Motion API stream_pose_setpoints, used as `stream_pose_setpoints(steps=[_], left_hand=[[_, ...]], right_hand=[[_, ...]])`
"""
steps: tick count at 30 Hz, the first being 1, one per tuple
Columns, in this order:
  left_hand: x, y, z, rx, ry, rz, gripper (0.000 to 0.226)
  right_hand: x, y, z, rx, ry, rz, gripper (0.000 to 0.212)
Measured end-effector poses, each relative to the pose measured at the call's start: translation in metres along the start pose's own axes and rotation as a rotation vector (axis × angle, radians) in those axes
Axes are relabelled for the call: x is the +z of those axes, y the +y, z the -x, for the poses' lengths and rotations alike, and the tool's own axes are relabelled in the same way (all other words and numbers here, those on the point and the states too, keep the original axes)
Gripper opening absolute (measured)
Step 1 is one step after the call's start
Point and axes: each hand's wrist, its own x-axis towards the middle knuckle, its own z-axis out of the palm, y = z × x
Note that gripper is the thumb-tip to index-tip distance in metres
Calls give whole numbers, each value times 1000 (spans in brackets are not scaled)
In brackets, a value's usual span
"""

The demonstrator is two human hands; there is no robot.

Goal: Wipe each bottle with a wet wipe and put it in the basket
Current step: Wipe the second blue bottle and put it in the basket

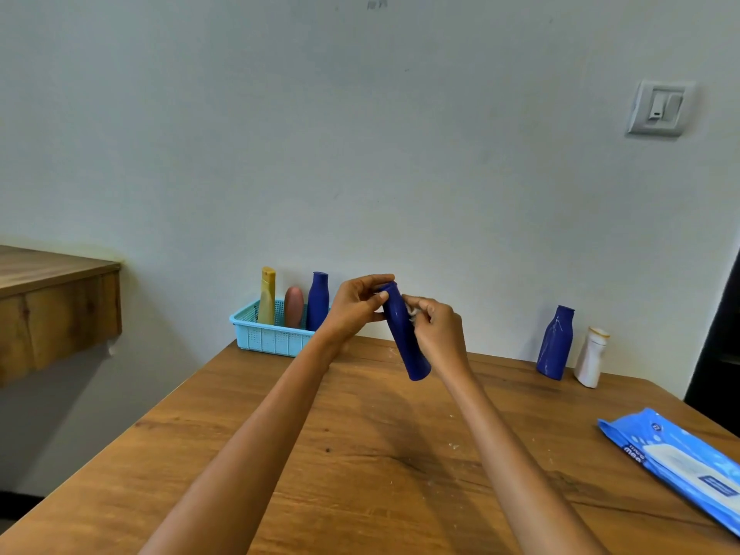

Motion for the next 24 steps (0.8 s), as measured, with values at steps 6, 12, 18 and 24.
stream_pose_setpoints(steps=[6, 12, 18, 24], left_hand=[[-8, -2, -4, -37, 213, 108, 33], [5, -3, 0, -27, 40, 5, 33], [21, -11, 5, -47, 4, -57, 34], [26, -13, 4, -62, -6, -102, 36]], right_hand=[[3, 13, 4, 109, -94, 91, 31], [3, 4, -2, 218, 6, -203, 37], [-6, -6, -6, 195, 67, -361, 42], [-6, -3, -6, 178, 98, -386, 42]])
